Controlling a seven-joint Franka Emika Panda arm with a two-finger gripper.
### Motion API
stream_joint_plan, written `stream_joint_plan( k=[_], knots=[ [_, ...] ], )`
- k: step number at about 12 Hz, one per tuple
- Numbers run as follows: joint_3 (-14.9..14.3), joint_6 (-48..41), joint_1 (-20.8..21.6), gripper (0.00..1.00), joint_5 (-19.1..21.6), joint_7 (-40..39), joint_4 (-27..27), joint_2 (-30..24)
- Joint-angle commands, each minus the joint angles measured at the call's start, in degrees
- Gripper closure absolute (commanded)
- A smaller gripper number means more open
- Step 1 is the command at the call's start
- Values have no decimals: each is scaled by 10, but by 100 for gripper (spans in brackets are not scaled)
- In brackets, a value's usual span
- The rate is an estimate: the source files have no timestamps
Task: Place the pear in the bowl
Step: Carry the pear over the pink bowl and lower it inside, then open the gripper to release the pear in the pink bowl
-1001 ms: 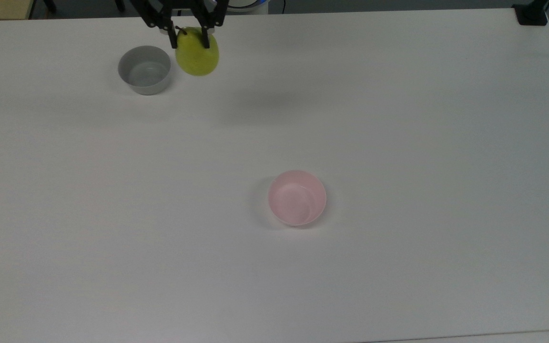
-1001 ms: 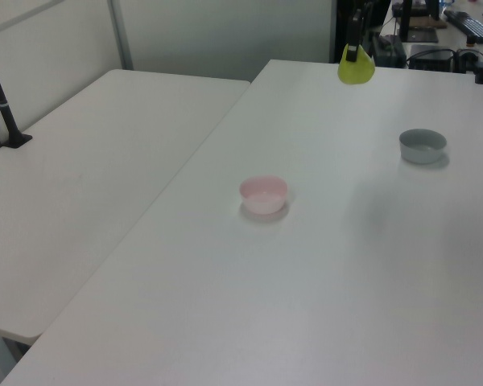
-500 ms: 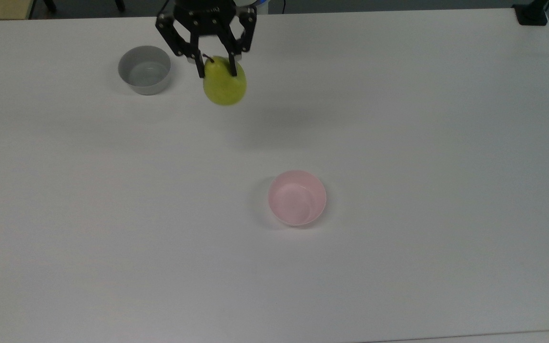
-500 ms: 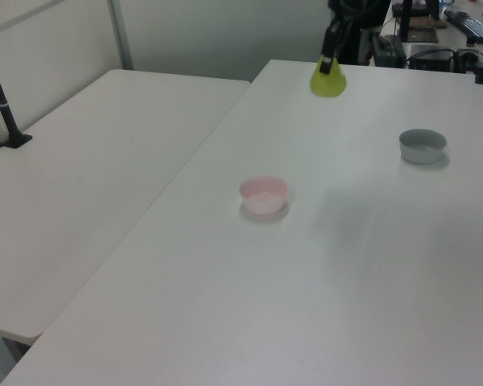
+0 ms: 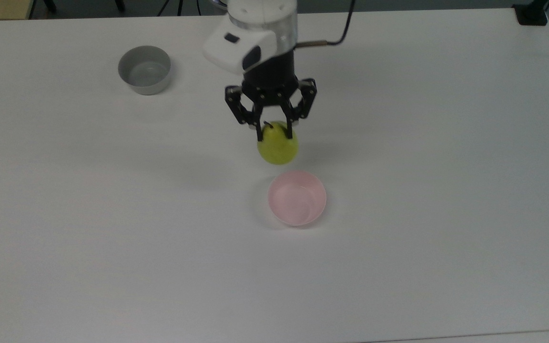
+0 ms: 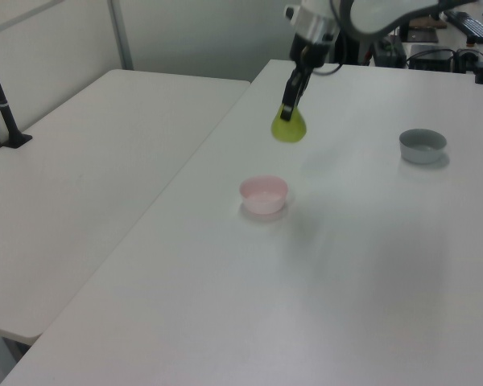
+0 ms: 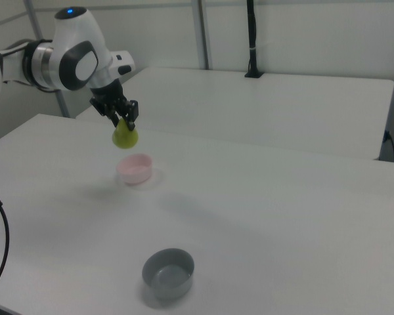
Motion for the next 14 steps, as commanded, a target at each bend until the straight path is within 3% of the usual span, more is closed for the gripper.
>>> stream_joint_plan(
  k=[1, 4, 14],
  knots=[
    [-7, 50, 27, 88, -20, 40, 2, 38],
    [-6, 95, 40, 88, -52, 79, 3, 77],
    [1, 146, 40, 88, -60, 87, 19, 139]
  ],
)
